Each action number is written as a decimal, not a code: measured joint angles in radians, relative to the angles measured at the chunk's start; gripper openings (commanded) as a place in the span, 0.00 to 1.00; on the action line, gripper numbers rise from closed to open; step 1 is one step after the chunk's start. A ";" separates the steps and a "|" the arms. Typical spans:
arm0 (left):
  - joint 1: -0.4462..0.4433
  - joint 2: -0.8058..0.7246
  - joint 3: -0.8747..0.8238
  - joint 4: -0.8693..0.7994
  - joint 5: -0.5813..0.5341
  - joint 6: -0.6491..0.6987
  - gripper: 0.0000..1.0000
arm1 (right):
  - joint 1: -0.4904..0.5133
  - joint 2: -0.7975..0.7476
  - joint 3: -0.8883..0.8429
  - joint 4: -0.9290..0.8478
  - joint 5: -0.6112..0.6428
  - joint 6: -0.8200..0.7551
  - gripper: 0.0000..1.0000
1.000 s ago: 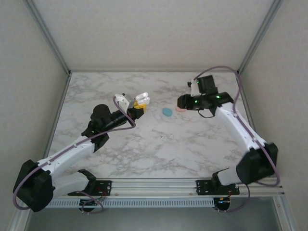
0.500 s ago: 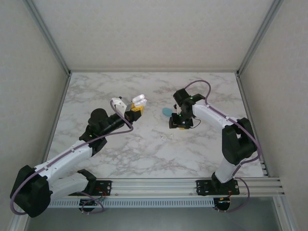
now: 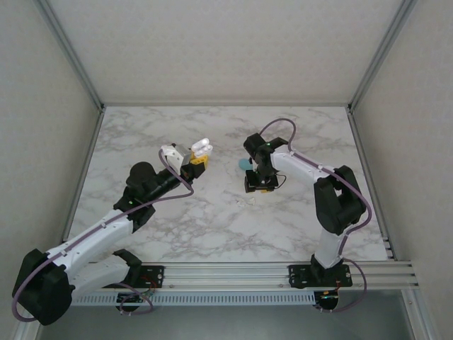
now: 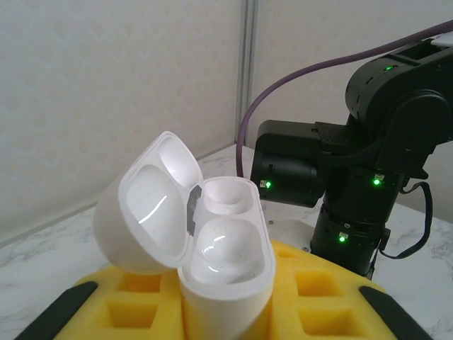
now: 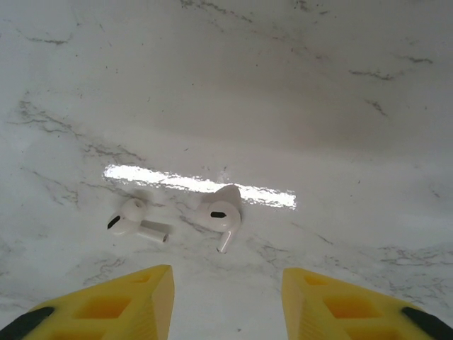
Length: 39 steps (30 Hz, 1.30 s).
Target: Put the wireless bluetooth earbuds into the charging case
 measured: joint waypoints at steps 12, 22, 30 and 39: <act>0.000 0.000 0.000 0.000 0.000 0.001 0.00 | 0.026 0.050 0.036 -0.026 0.028 0.000 0.41; 0.000 0.000 0.000 -0.001 0.000 0.001 0.00 | 0.035 0.134 0.038 -0.022 0.027 -0.005 0.42; 0.000 0.000 0.000 -0.001 0.000 0.001 0.00 | 0.039 0.175 0.053 -0.018 0.023 -0.030 0.41; 0.000 0.000 0.000 -0.006 0.000 0.001 0.00 | 0.045 0.212 0.068 -0.019 0.024 -0.043 0.39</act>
